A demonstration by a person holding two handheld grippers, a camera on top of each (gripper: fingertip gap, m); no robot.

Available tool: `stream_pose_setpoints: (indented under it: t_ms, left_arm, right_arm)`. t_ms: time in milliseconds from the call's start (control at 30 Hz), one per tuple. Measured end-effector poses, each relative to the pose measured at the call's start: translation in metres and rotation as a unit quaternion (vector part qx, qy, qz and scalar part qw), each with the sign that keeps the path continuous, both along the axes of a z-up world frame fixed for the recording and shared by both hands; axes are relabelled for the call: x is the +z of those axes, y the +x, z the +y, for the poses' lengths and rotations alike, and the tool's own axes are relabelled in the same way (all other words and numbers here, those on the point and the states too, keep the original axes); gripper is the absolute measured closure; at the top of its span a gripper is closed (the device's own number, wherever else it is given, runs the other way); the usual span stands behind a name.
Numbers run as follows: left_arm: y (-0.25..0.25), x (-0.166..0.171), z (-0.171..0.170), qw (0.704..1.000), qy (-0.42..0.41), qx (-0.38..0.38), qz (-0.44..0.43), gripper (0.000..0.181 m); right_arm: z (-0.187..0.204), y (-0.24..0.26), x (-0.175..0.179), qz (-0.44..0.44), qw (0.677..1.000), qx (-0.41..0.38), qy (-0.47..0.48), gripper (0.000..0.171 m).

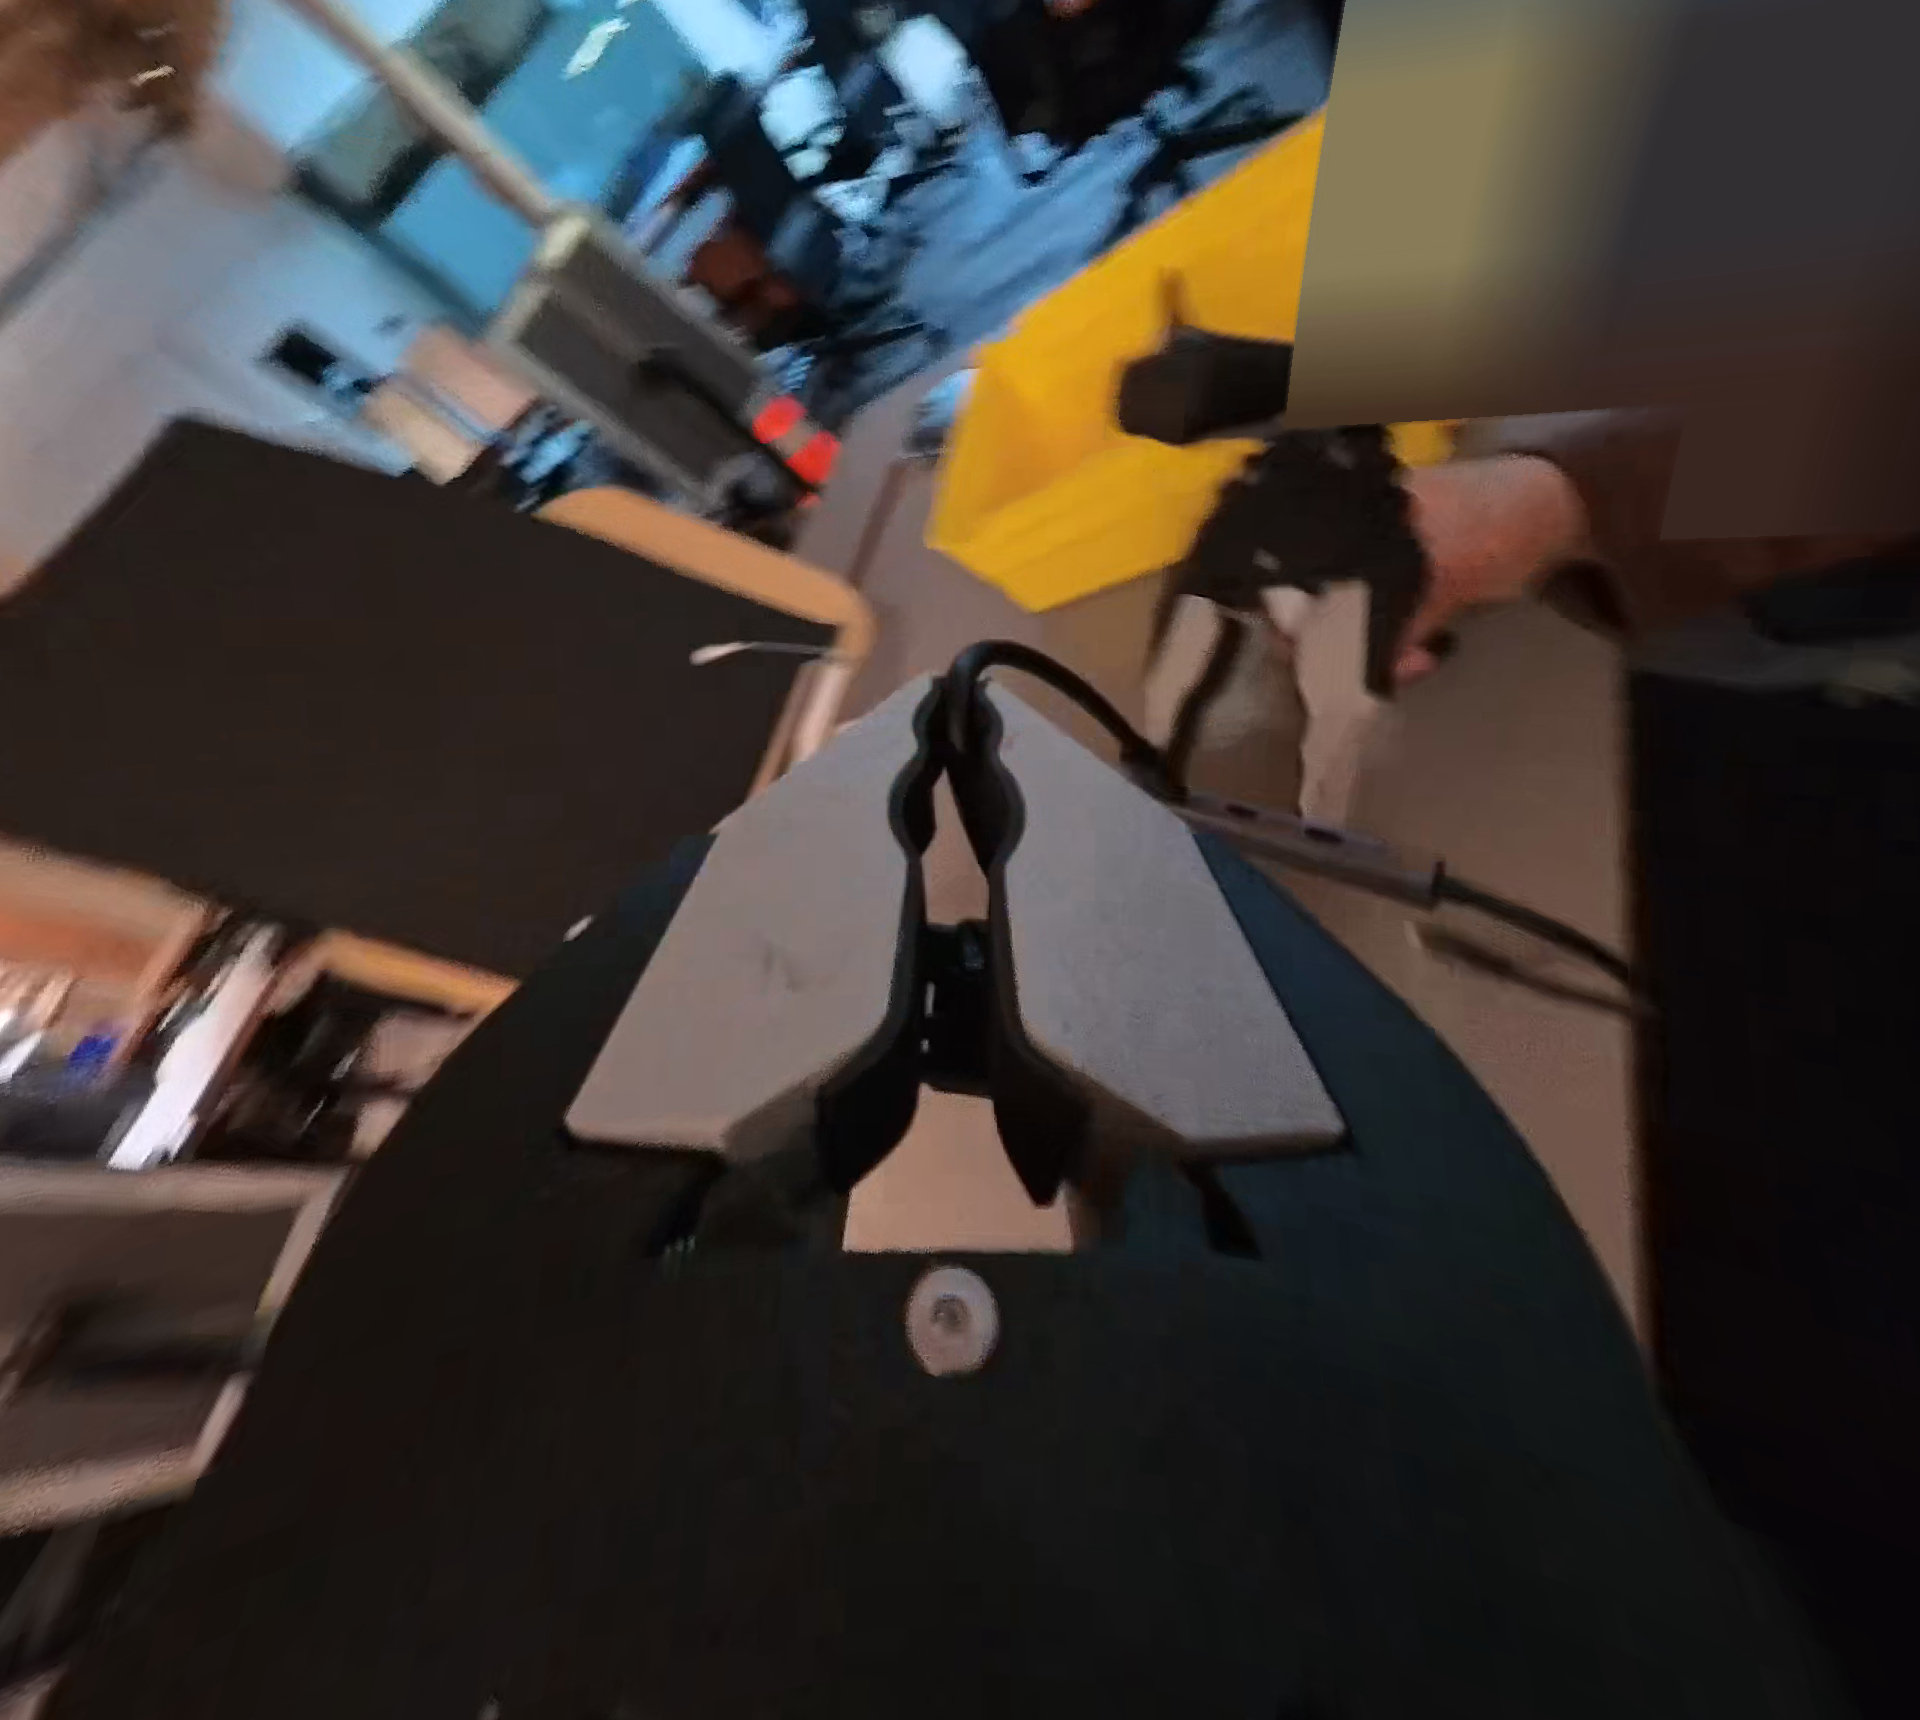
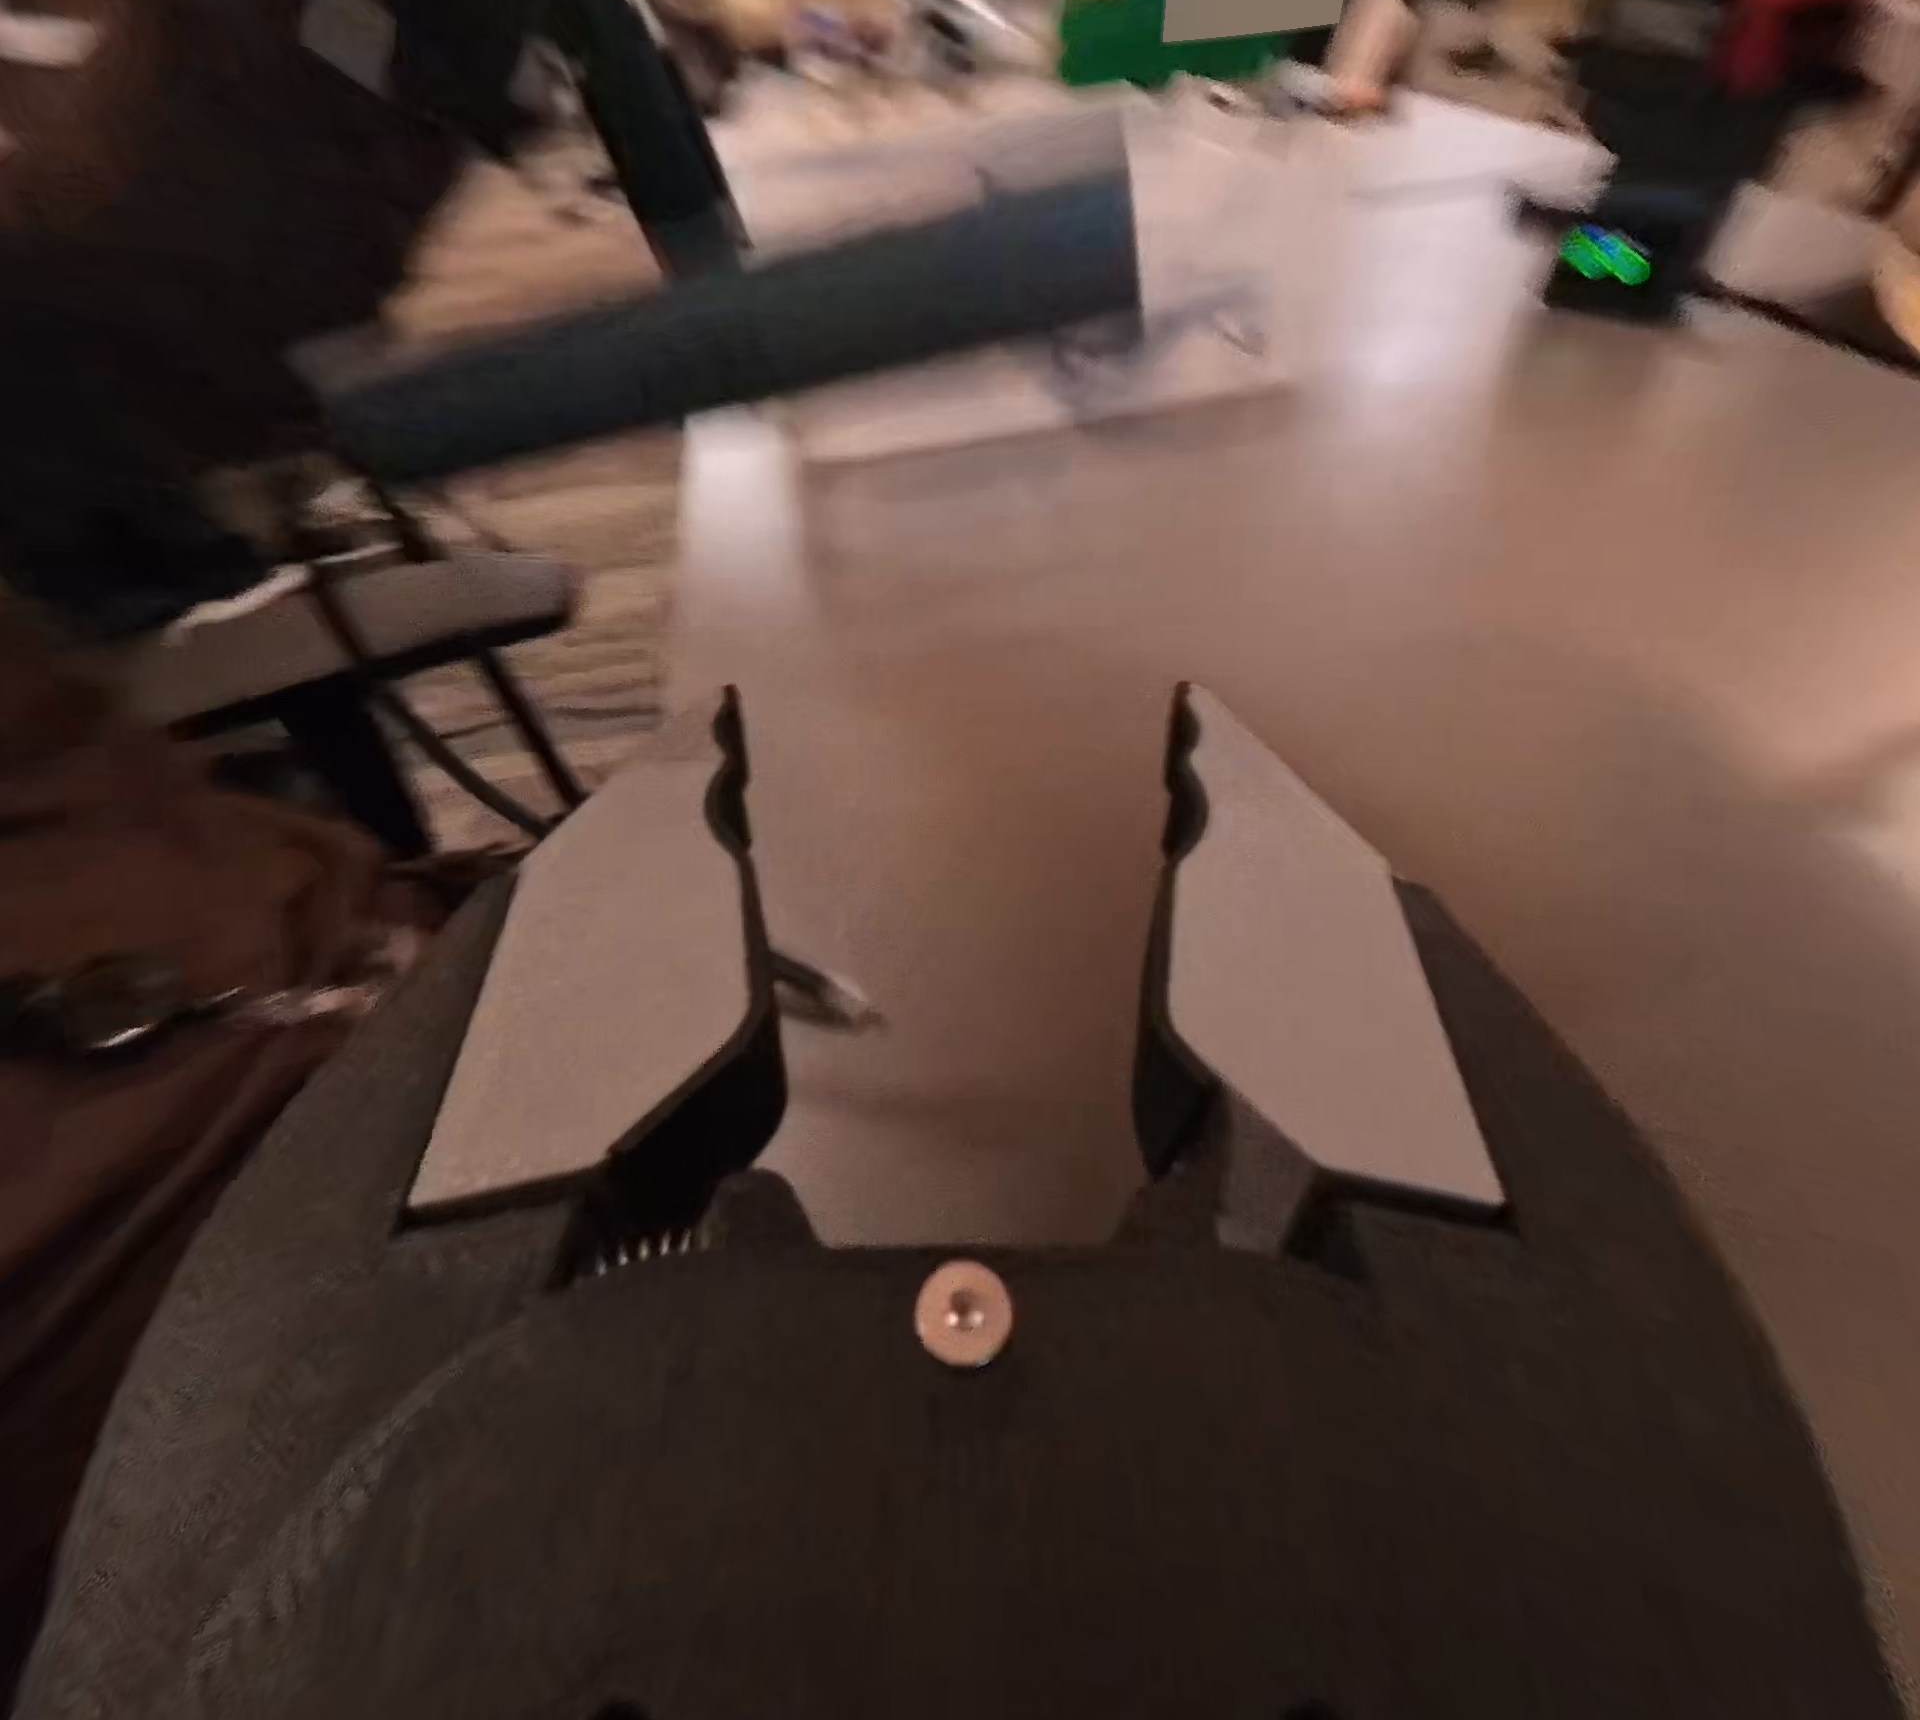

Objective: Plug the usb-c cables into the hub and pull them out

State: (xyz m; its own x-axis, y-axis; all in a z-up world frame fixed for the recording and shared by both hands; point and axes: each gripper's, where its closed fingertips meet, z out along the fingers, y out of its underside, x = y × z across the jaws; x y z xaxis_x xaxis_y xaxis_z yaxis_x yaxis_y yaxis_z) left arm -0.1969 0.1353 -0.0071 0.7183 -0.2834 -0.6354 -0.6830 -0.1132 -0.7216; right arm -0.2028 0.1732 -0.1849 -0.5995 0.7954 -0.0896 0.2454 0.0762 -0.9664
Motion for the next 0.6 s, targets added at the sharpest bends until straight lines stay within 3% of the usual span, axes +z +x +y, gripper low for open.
stream_pose_setpoints:
  t_ms: [100,200,333,467,600]
  left_arm:
    - [0.043,-0.040,-0.013,0.986,-0.030,-0.163,0.013,0.180]
    - [0.059,-0.046,-0.024,0.970,-0.033,-0.239,-0.014,0.181]
    - [0.052,-0.043,-0.024,0.965,-0.034,-0.259,-0.024,0.180]
    - [0.048,-0.044,-0.021,0.960,-0.047,-0.276,-0.031,0.181]
    - [0.045,-0.037,-0.013,0.959,-0.051,-0.274,-0.047,0.180]
  right_arm:
    - [-0.019,0.019,0.019,0.075,0.996,0.054,-0.013,0.093]
    - [-0.031,0.031,0.020,0.108,0.990,0.085,-0.005,0.095]
    - [-0.054,0.052,0.020,0.090,0.980,0.175,-0.036,0.092]
    - [-0.057,0.057,0.020,0.091,0.976,0.195,-0.033,0.125]
    - [-0.055,0.060,0.025,0.103,0.974,0.198,-0.043,0.138]
